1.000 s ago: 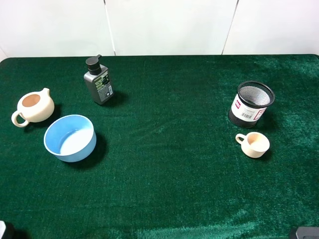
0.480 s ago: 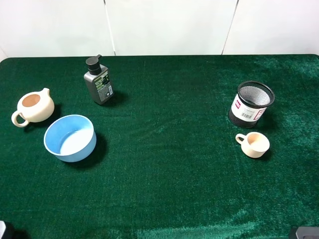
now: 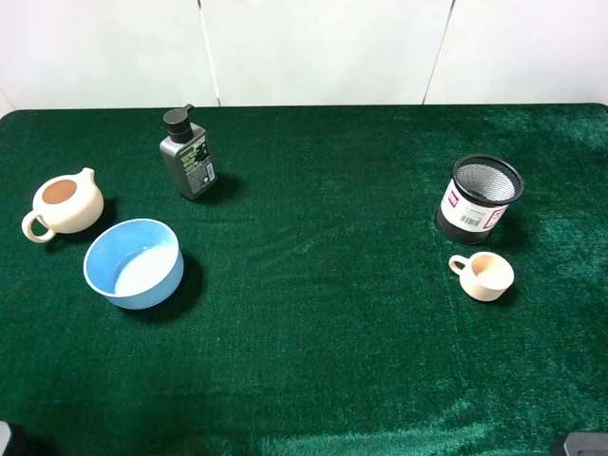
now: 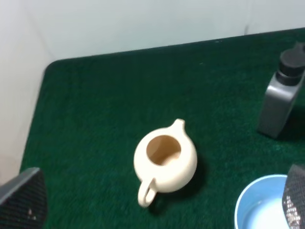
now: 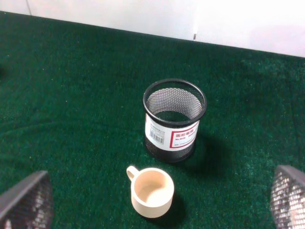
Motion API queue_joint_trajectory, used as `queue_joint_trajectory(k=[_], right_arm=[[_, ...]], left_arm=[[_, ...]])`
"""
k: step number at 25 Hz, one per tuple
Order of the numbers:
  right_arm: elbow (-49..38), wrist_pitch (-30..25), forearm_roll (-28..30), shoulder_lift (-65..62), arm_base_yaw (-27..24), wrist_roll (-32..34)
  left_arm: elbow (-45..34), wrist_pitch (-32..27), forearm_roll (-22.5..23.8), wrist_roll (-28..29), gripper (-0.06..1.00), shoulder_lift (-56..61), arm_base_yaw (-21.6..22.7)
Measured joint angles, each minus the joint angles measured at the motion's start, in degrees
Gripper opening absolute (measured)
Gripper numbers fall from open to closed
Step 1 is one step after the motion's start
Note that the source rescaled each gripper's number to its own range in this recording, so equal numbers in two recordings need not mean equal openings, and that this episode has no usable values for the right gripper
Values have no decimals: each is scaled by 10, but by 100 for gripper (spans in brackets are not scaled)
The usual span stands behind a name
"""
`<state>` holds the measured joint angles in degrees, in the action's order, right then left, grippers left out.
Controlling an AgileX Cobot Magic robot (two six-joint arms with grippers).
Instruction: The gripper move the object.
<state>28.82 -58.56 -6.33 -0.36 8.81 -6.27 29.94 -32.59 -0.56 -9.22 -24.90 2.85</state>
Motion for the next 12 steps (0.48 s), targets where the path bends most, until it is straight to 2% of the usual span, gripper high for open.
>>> queue_joint_trajectory(k=[8,12], right_arm=[[0,0,0,0,0,0],[0,0,0,0,0,0]], left_arm=[[0,96,13,-27,100,-138,-90],[0,153,18,-28,100,-193,-112]])
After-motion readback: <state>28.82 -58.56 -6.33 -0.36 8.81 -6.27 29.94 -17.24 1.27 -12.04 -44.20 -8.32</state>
